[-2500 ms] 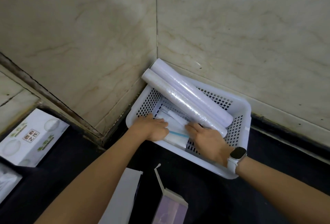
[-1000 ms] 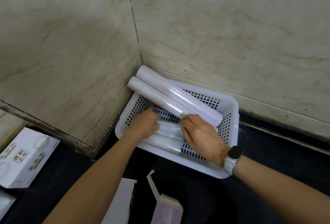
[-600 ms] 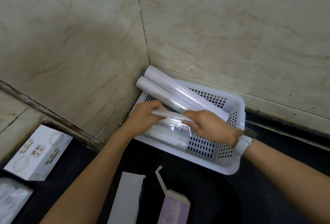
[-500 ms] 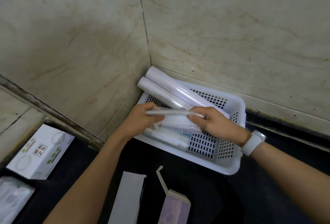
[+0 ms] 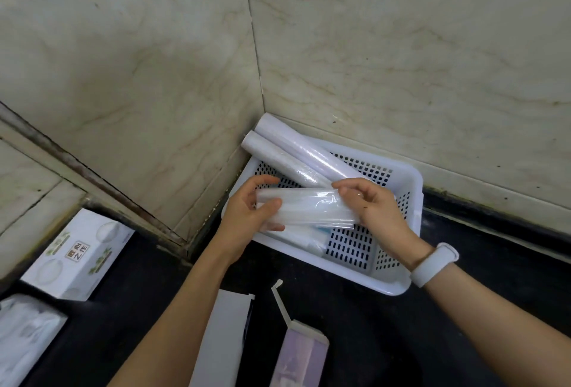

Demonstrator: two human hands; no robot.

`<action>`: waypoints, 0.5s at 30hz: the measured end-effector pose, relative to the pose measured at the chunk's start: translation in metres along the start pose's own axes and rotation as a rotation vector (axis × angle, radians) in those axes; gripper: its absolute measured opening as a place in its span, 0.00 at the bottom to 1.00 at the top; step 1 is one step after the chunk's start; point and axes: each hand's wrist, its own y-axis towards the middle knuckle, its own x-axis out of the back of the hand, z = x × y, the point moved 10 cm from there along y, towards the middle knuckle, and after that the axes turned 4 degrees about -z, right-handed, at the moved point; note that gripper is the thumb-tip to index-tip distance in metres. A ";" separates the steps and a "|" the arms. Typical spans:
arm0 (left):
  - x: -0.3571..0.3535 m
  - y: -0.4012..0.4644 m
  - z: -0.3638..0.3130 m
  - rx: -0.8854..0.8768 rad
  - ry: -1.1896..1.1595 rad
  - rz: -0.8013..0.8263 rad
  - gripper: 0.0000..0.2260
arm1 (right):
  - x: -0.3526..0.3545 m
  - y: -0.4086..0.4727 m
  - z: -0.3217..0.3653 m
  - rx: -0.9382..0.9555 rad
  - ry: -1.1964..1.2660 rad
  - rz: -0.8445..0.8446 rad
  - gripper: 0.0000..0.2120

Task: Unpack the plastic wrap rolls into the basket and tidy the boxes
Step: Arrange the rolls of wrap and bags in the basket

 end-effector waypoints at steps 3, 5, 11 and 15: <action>-0.001 -0.001 0.000 0.005 -0.007 0.016 0.14 | 0.005 0.000 -0.005 -0.075 0.060 -0.030 0.09; -0.001 -0.001 0.001 0.006 -0.004 0.018 0.14 | 0.011 0.000 -0.003 -0.053 0.026 -0.057 0.07; -0.002 0.003 0.001 0.020 -0.043 -0.045 0.14 | 0.016 -0.004 -0.008 -0.068 0.151 -0.151 0.10; -0.003 0.004 -0.005 0.035 0.050 0.019 0.15 | 0.001 -0.003 0.027 0.288 -0.582 0.043 0.13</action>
